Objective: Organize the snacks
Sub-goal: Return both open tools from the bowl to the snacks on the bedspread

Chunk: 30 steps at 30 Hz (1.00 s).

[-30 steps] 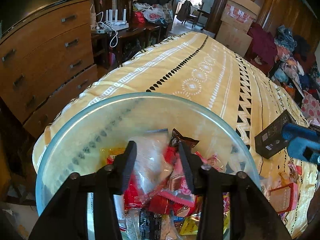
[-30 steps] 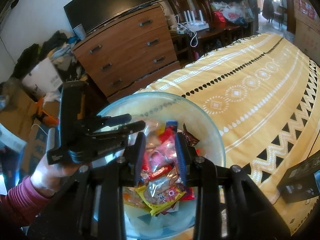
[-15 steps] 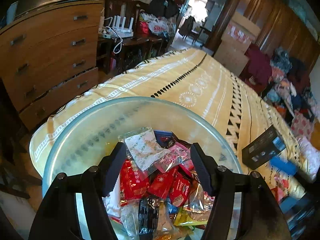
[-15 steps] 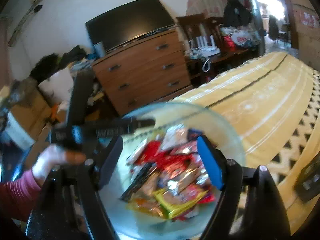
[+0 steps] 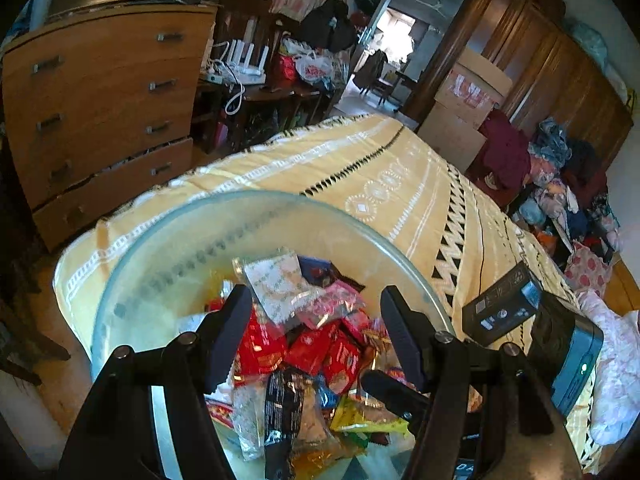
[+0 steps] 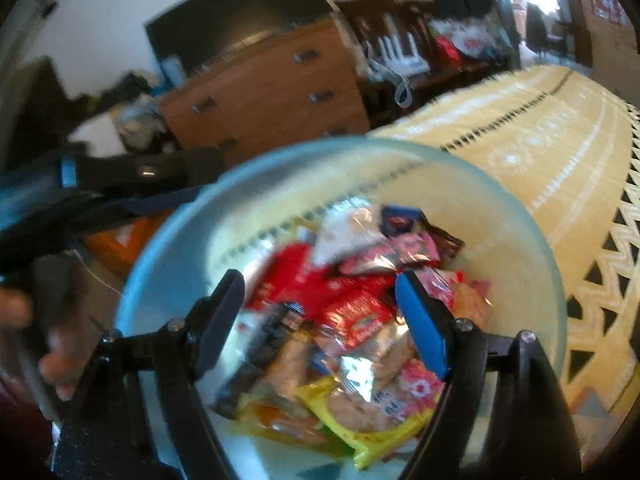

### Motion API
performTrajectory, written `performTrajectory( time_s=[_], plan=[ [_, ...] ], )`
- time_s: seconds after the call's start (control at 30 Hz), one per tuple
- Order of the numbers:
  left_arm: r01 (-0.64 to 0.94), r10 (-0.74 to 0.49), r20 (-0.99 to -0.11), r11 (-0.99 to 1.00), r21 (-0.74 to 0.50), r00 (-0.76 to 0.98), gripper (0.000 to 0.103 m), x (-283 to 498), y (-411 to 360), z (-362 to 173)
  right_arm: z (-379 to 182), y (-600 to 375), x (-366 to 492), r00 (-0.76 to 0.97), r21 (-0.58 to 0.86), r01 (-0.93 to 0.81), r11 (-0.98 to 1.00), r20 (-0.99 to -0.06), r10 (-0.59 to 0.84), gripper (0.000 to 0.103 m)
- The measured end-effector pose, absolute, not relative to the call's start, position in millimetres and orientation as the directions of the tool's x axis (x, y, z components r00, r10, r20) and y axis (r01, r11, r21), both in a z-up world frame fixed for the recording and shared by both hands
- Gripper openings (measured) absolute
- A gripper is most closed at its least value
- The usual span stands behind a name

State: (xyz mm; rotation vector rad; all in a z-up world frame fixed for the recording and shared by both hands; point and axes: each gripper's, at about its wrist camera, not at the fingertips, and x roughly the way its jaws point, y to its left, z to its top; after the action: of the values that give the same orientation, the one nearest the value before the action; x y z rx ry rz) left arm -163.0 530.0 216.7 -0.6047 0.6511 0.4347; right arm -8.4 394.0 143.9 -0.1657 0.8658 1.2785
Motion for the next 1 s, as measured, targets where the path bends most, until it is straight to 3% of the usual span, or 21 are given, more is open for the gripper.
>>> performTrajectory(
  time_s=[0.3, 0.5, 0.63, 0.67, 0.73, 0.8, 0.83, 1.0],
  plan=[
    [-0.5, 0.156, -0.652, 0.777, -0.383, 0.742, 0.068, -160.7, 504.6, 227.2, 147.2, 365.0, -5.2, 0.027, 0.383, -0.857, 0.344, -0.634, 0.773, 0.079],
    [-0.457, 0.155, -0.629, 0.817, -0.351, 0.761, 0.068, -156.5, 469.1, 247.2, 158.8, 360.8, -13.6, 0.058, 0.319, -0.881, 0.351, -0.661, 0.748, 0.08],
    [-0.4, 0.141, -0.595, 0.854, -0.331, 0.792, 0.068, -151.2, 430.5, 266.1, 201.0, 320.4, -34.3, 0.132, 0.252, -0.909, 0.332, -0.581, 0.803, 0.081],
    [-0.385, 0.136, -0.585, 0.863, -0.326, 0.799, 0.068, -150.4, 421.6, 270.4, 211.7, 300.1, -40.3, 0.145, 0.254, -0.911, 0.326, -0.542, 0.828, 0.084],
    [-0.328, 0.114, -0.555, 0.894, -0.304, 0.824, 0.068, -146.4, 391.6, 282.4, 223.9, 257.1, -51.1, 0.183, 0.26, -0.904, 0.341, -0.485, 0.855, 0.102],
    [-0.242, 0.065, -0.52, 0.929, -0.281, 0.852, 0.073, -140.9, 352.4, 293.9, 226.2, 205.0, -63.1, 0.233, 0.255, -0.896, 0.365, -0.431, 0.872, 0.103],
    [-0.196, 0.034, -0.502, 0.942, -0.274, 0.864, 0.08, -137.4, 328.8, 298.0, 220.9, 172.9, -67.4, 0.277, 0.257, -0.874, 0.412, -0.431, 0.859, 0.103],
    [0.08, -0.219, -0.501, 0.955, -0.284, 0.838, 0.082, -111.1, 215.2, 290.8, 171.1, 57.9, -74.1, 0.371, 0.315, -0.731, 0.605, -0.56, 0.74, 0.103]
  ],
)
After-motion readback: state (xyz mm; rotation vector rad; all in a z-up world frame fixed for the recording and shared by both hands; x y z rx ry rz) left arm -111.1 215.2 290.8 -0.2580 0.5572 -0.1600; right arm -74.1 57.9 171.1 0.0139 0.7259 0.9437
